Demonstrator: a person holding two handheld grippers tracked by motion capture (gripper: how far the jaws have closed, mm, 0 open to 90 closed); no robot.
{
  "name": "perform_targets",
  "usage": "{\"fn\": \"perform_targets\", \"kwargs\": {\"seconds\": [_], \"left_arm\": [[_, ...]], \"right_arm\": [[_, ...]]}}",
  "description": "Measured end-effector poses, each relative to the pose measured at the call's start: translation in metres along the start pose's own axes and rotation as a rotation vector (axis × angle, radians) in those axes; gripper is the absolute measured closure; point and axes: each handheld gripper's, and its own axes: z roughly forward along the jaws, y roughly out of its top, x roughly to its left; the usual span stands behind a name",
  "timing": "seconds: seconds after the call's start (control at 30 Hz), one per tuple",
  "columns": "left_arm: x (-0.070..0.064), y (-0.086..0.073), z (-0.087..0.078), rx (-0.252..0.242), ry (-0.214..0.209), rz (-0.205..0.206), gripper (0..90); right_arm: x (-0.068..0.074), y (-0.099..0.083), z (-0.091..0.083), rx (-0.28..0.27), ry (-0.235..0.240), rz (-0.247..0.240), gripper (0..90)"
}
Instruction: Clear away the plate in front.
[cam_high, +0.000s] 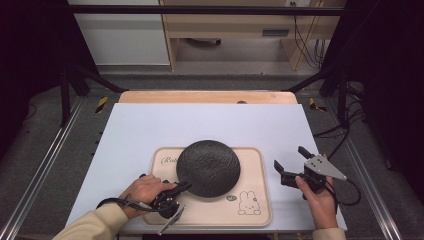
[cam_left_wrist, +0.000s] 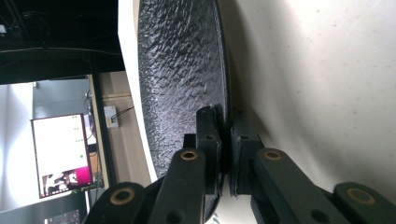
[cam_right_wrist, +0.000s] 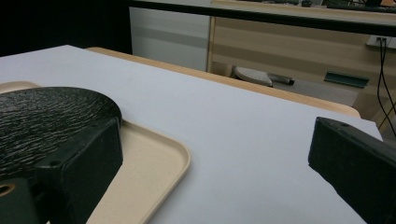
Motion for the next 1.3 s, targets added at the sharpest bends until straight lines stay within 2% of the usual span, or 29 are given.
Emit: {"fn": "perform_targets", "kwargs": {"seconds": [0.13,0.2,0.43,0.87,1.07,1.23,1.3], "left_arm": [[0.0001,-0.0011,0.0004,-0.014,-0.005,-0.022,83.9],[0.0001,-0.0012,0.0006,-0.009,-0.011,-0.013,83.6],[-0.0009,-0.0015,0.0017,-0.013,-0.023,-0.02,82.6],[-0.0016,-0.0008,0.0021,-0.008,-0.026,-0.012,82.3],[-0.0011,-0.001,0.0021,-0.008,-0.028,-0.024,81.7],[-0.0006,-0.001,0.0013,-0.013,-0.027,-0.044,75.7],[-0.0005,-0.0008,0.0007,-0.009,-0.021,-0.048,70.3]], "right_arm": [[-0.0002,-0.0001,0.0,0.001,0.003,-0.001,3.4],[-0.0002,-0.0001,-0.0001,0.002,0.004,-0.002,3.4],[-0.0002,0.0001,0.0,0.0,0.004,-0.002,3.4],[-0.0007,0.0005,-0.0008,-0.002,0.005,-0.003,3.4],[-0.0002,0.0004,-0.0004,0.0,0.005,-0.003,3.4],[-0.0004,0.0007,-0.0008,-0.002,0.005,-0.002,3.4],[-0.0005,0.0006,-0.0007,0.0,0.005,-0.001,3.4]]}}
